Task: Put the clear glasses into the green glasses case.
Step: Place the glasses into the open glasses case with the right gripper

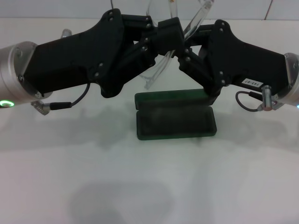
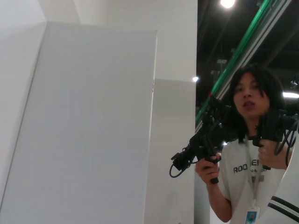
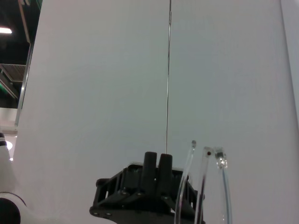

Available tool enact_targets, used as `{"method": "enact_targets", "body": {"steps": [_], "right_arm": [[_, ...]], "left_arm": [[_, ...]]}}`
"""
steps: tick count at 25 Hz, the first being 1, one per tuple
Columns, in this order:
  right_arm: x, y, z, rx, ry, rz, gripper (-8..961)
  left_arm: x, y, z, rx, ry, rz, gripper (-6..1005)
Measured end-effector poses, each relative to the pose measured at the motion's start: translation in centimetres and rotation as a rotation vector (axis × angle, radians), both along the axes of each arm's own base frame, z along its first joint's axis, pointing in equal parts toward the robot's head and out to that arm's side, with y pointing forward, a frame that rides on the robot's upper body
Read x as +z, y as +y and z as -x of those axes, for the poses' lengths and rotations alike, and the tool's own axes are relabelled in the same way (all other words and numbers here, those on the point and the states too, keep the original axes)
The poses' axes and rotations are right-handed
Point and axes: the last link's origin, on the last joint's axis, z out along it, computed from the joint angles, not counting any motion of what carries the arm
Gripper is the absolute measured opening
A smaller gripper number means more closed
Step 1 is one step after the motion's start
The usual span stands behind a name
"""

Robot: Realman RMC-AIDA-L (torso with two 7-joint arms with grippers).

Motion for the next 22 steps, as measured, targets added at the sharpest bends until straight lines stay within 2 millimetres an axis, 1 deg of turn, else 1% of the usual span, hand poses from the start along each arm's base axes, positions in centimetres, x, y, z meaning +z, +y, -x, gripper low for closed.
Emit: {"method": "enact_targets", "body": {"steps": [9,16,22], "right_arm": [[0.00,-0.07,0.17,0.008,0.004,0.001,80],[-0.01,-0.11,0.27,0.014,0.005,0.003,80],[-0.01,-0.06,0.40,0.019,0.005,0.003,80]], "left_arm": [[0.02,0.01,-0.01,-0.003,-0.001,-0.008,75],[0.19,0.43,0.55,0.039,-0.022,-0.016,75],[0.16,0.49,0.65,0.046,-0.022,-0.013,75]]}}
